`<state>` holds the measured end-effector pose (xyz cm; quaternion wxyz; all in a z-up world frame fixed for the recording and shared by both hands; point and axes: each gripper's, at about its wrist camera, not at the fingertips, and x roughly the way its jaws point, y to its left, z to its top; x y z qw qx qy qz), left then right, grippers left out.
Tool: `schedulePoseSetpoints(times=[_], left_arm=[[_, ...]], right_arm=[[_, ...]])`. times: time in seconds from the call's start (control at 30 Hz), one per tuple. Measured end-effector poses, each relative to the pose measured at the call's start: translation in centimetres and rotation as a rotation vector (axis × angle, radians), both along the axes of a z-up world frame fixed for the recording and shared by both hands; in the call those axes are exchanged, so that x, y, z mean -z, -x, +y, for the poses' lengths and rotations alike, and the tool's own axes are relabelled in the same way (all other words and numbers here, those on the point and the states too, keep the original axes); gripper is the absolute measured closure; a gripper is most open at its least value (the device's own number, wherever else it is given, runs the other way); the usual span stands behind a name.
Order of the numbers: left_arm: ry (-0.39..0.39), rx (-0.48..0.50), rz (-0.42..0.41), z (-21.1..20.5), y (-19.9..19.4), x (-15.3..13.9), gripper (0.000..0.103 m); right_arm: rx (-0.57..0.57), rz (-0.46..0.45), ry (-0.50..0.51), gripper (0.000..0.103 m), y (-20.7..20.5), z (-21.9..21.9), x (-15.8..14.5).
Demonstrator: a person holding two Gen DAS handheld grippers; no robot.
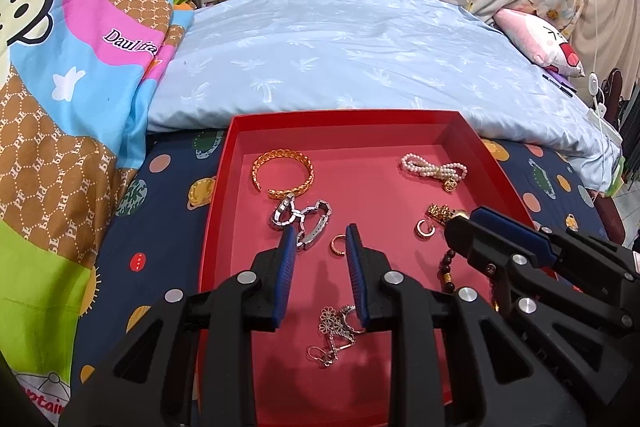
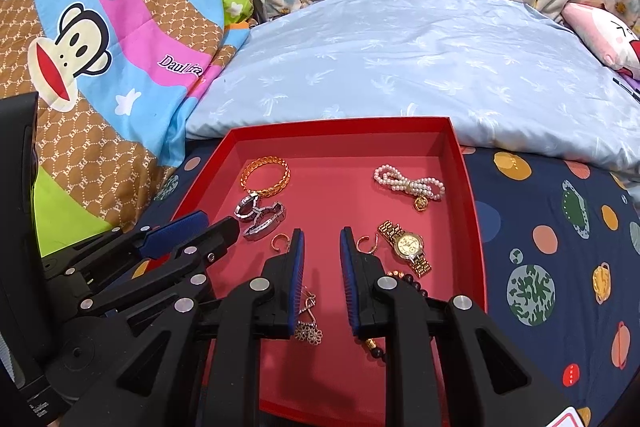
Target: Organize jewelry
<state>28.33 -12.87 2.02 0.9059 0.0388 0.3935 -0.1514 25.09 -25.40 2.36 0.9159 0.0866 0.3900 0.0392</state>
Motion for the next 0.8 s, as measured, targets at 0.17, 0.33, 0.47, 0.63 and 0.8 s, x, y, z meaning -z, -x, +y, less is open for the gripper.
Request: schedulePoseSetpoints(times=[0.17, 0.33, 0.47, 0.63, 0.8], left_arm=[[0.004, 0.006, 0.003, -0.1, 0.9, -0.3, 0.079], [0.002, 0.011, 0.007, -0.2, 2.6, -0.4, 0.079], [-0.017, 0.003, -0.006, -0.1, 4.2, -0.6, 0.072], [-0.051, -0.037, -0.031, 0.7, 5.9, -0.8, 0.052], [-0.073, -0.072, -0.066, 1.4, 6.7, -0.9, 0.042]], right_arm=[[0.011, 0.003, 0.001, 0.085, 1.0, -0.2, -0.1], [0.052, 0.007, 0.030, 0.082, 3.1, -0.1, -0.3], [0.073, 0.003, 0.062, 0.079, 5.0, 0.2, -0.5], [0.101, 0.004, 0.062, 0.070, 6.8, 0.2, -0.5], [0.144, -0.012, 0.073, 0.046, 8.0, -0.3, -0.2]])
